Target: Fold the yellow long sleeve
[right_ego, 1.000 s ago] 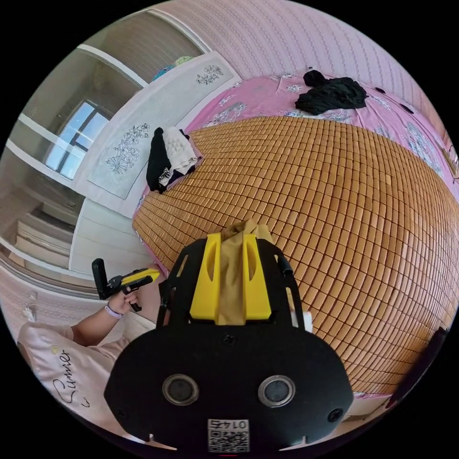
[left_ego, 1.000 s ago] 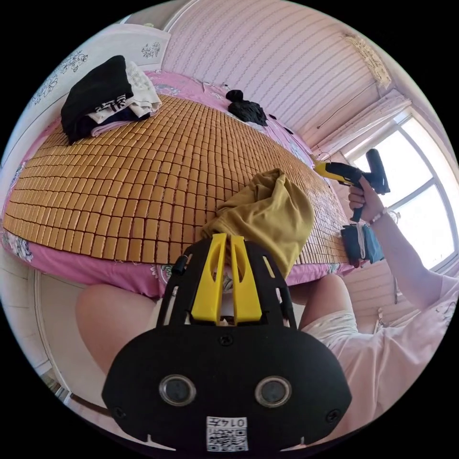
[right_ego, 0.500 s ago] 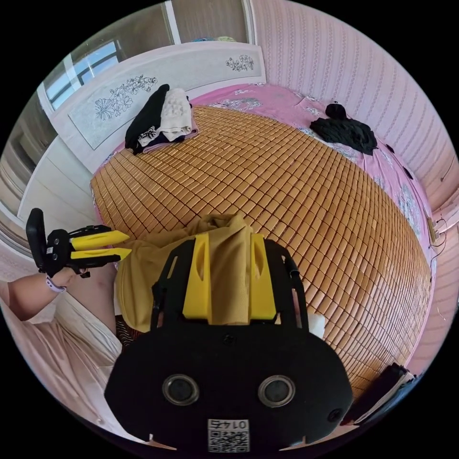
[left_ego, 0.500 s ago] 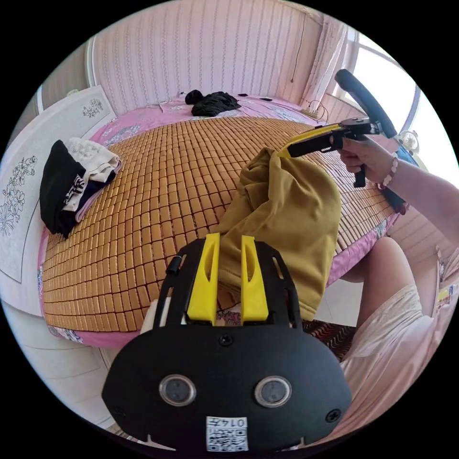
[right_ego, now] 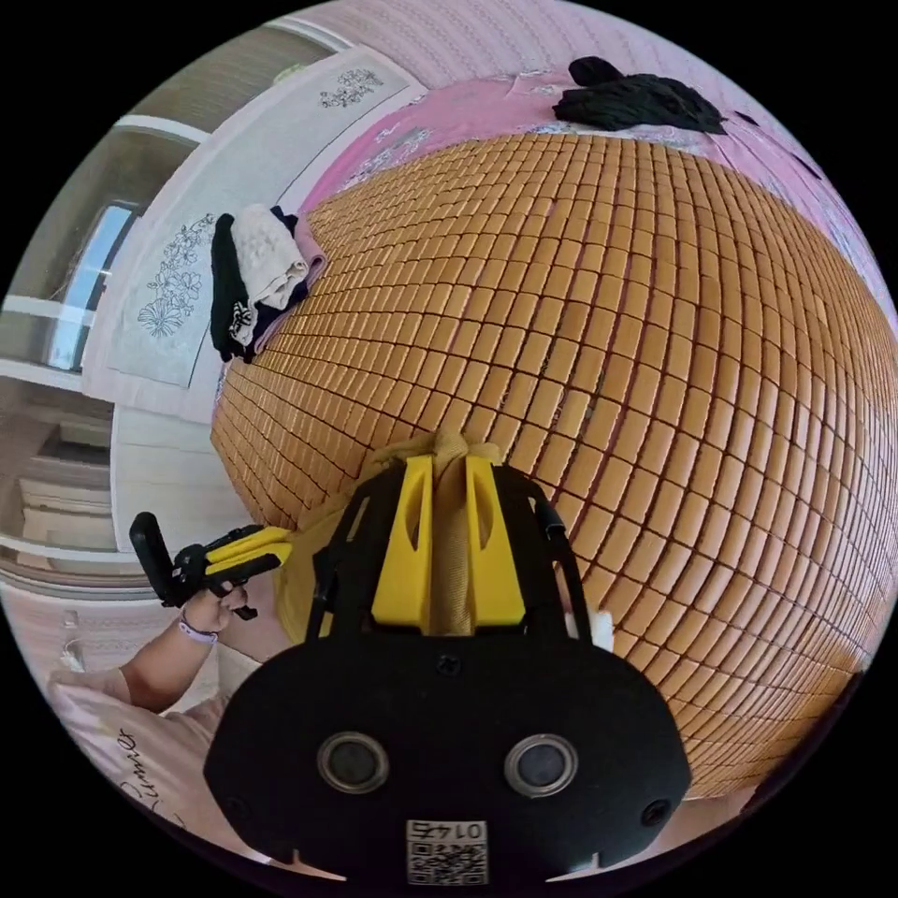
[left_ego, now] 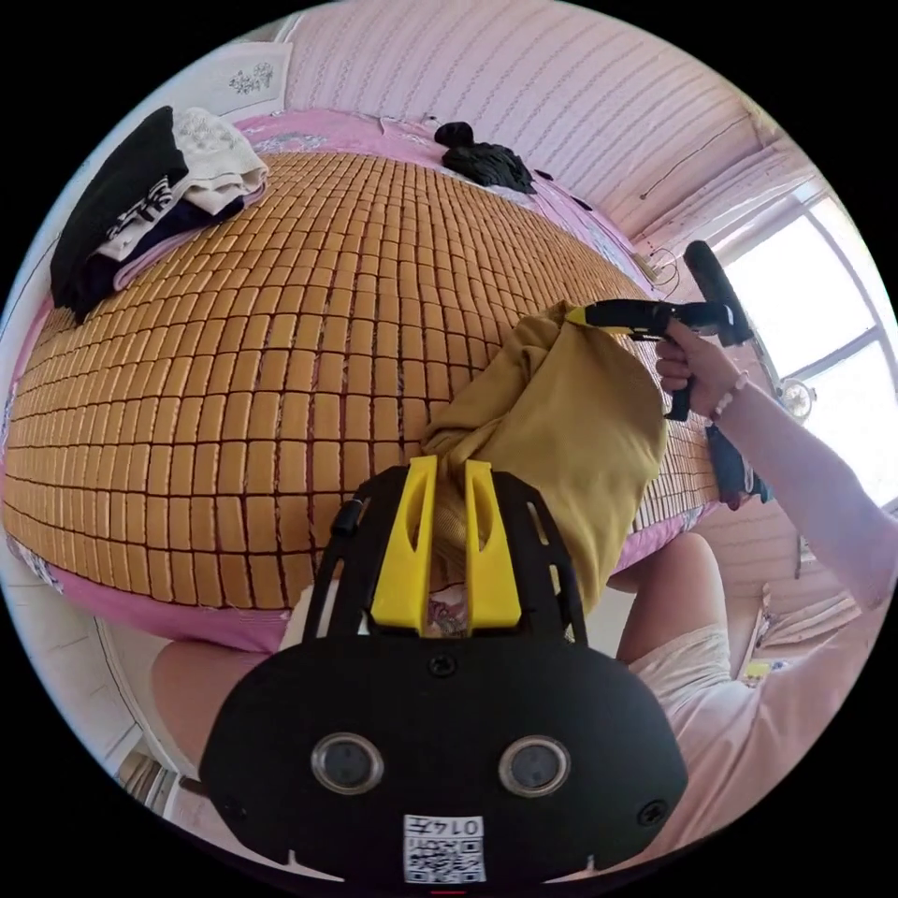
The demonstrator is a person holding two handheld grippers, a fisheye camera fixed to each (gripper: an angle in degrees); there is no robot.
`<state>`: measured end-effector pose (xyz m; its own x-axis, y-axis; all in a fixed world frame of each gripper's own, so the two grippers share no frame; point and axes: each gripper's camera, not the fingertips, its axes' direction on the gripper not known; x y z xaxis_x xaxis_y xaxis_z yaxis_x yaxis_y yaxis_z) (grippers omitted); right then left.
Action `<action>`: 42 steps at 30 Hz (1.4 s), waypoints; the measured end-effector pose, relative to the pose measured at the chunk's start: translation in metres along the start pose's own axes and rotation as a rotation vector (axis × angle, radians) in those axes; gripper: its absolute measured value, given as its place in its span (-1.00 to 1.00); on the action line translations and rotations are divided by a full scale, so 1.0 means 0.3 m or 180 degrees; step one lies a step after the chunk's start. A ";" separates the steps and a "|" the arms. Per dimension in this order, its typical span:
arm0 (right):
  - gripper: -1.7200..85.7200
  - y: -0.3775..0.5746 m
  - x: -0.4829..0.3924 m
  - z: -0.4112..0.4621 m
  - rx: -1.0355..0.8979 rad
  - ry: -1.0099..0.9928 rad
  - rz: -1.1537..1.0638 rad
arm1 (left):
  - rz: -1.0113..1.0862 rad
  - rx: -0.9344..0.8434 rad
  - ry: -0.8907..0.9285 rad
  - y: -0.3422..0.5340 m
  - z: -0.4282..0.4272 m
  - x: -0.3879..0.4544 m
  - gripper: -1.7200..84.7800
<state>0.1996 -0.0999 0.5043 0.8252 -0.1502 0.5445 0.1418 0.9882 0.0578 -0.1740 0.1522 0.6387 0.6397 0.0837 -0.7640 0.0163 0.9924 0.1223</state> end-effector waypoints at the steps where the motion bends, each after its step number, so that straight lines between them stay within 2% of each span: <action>1: -0.76 0.056 0.003 -0.062 0.0194 0.0018 -0.0074 | -0.0122 0.0062 0.0063 0.014 -0.031 -0.019 -0.81; 4: -0.60 0.228 0.055 -0.164 0.0414 -0.0028 -0.0187 | -0.0367 0.0168 0.0286 0.074 -0.093 -0.057 -0.78; 6: -0.55 0.322 0.098 -0.172 0.0352 -0.0014 -0.0104 | -0.0463 0.0123 0.0497 0.110 -0.094 -0.060 -0.77; 10: -0.54 0.422 0.155 -0.083 0.0024 -0.0276 0.0180 | -0.0495 -0.0372 0.0849 0.141 0.025 0.012 -0.73; 13: -0.57 0.430 0.185 -0.070 0.0276 -0.0418 0.0314 | -0.0267 -0.0647 0.0647 0.103 0.115 0.083 -0.76; 20: -0.70 0.405 0.275 -0.075 0.0210 -0.0585 0.0194 | 0.0235 -0.0788 0.0079 -0.058 0.136 0.199 -0.81; 26: -0.71 0.457 0.570 -0.188 0.0491 -0.0582 0.0542 | 0.0879 -0.0979 0.0101 -0.290 0.296 0.453 -0.81; 29: -0.71 0.511 0.756 -0.324 0.0626 -0.0218 0.0756 | 0.1232 -0.1100 0.0277 -0.430 0.449 0.673 -0.81; 32: -0.71 0.545 0.940 -0.509 0.0676 0.0570 0.1092 | 0.1506 -0.1167 0.0583 -0.576 0.644 0.966 -0.80; 33: -0.72 0.549 1.008 -0.600 0.0713 0.1033 0.1303 | 0.1562 -0.1148 0.0649 -0.608 0.681 1.032 -0.80; 34: -0.74 0.562 1.053 -0.710 0.0988 0.1391 0.1490 | 0.1564 -0.1047 0.0782 -0.668 0.738 1.159 -0.78; 36: -0.74 0.590 1.077 -0.863 0.1432 0.1705 0.1763 | 0.1474 -0.0852 0.1027 -0.738 0.780 1.314 -0.73; 39: -0.74 0.617 1.003 -0.955 0.1727 0.1873 0.1549 | 0.1512 -0.0858 0.1307 -0.782 0.769 1.453 -0.72; 42: -0.73 0.629 0.898 -0.839 0.1545 0.1945 0.1142 | 0.1786 -0.0818 0.1344 -0.750 0.678 1.430 -0.75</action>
<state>0.5863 0.0386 0.4514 0.9449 0.3219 0.0600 -0.3185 0.8613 0.3958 0.2530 -0.0535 0.4123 0.1488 0.5601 -0.8150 -0.4390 0.7759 0.4531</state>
